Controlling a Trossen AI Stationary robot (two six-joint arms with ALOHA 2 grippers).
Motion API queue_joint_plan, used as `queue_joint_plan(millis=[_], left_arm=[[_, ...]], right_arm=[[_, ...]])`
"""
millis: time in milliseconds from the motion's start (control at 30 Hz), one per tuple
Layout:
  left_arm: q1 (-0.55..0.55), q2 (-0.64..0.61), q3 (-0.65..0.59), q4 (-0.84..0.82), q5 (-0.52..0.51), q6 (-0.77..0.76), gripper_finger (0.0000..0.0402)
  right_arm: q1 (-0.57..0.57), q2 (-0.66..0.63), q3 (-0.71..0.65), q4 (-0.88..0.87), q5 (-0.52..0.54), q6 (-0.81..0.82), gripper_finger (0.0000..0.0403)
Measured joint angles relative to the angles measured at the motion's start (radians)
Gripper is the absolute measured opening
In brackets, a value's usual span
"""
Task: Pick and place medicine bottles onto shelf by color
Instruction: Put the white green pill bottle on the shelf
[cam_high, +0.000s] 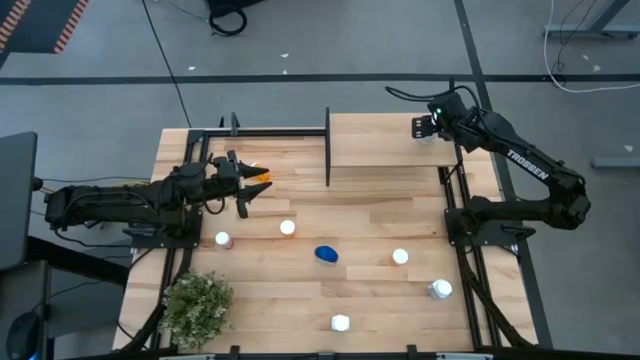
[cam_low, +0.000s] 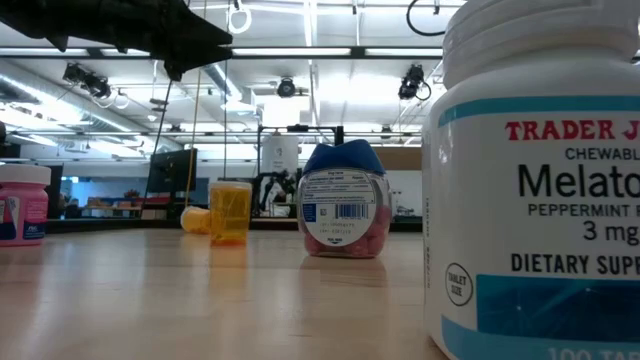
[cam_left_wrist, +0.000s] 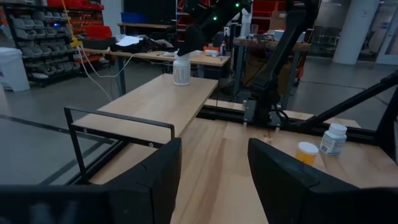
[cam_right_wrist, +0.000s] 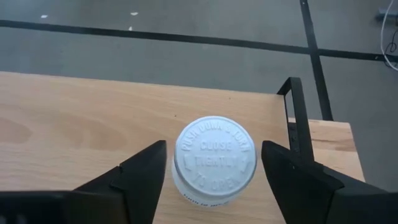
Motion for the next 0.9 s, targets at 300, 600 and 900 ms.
queue_joint_plan(millis=[300,600,900], left_arm=[[0.0,0.0,0.0,-0.042,0.0,-0.007,0.0192],[0.0,0.0,0.0,-0.056,0.0,-0.016,0.0188],[0.0,0.0,0.0,-0.056,0.0,-0.026,0.0192]], right_arm=[[0.0,-0.002,0.0,0.003,-0.012,-0.038,0.0282],[0.015,-0.071,0.0,0.004,0.017,-0.072,0.0283],[0.18,-0.12,0.001,0.006,-0.136,-0.061,0.0283]])
